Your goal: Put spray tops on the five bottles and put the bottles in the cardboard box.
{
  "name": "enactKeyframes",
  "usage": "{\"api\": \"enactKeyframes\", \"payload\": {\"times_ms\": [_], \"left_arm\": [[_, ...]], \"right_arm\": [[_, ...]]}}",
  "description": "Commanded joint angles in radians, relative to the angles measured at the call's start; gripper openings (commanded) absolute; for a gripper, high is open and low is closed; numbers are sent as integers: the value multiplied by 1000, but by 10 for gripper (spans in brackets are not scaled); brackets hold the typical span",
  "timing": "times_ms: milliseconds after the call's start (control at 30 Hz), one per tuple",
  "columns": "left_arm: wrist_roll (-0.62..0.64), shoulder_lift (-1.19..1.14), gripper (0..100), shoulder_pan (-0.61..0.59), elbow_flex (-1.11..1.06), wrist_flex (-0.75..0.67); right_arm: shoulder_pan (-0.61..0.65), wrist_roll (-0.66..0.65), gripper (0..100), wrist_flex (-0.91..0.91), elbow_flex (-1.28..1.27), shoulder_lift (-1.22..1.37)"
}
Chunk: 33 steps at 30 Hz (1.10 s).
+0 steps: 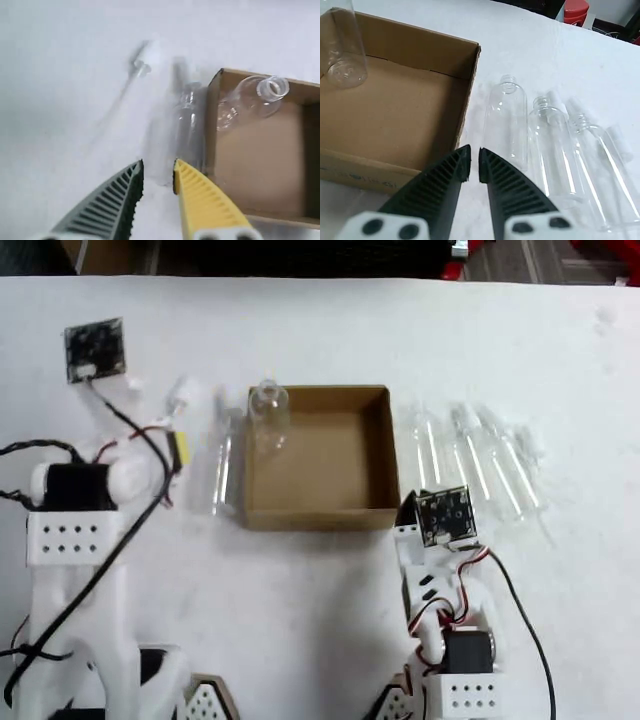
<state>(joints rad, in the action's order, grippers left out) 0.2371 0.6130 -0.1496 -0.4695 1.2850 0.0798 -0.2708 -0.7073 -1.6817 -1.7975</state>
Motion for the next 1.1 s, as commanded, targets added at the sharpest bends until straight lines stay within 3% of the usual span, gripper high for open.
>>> {"api": "enactKeyframes", "payload": {"times_ms": [0,233,400,1067], "left_arm": [[3,33,96,-44,-80,-78],[3,35,95,22,-299,-285],[-5,35,96,73,-325,-293],[-43,25,98,64,-327,-293]], "right_arm": [[-7,-17,22,-4,-9,-1],[-7,-17,22,-4,-9,-1],[-7,-17,22,-4,-9,-1],[-1,-17,22,-19,-9,-1]]}}
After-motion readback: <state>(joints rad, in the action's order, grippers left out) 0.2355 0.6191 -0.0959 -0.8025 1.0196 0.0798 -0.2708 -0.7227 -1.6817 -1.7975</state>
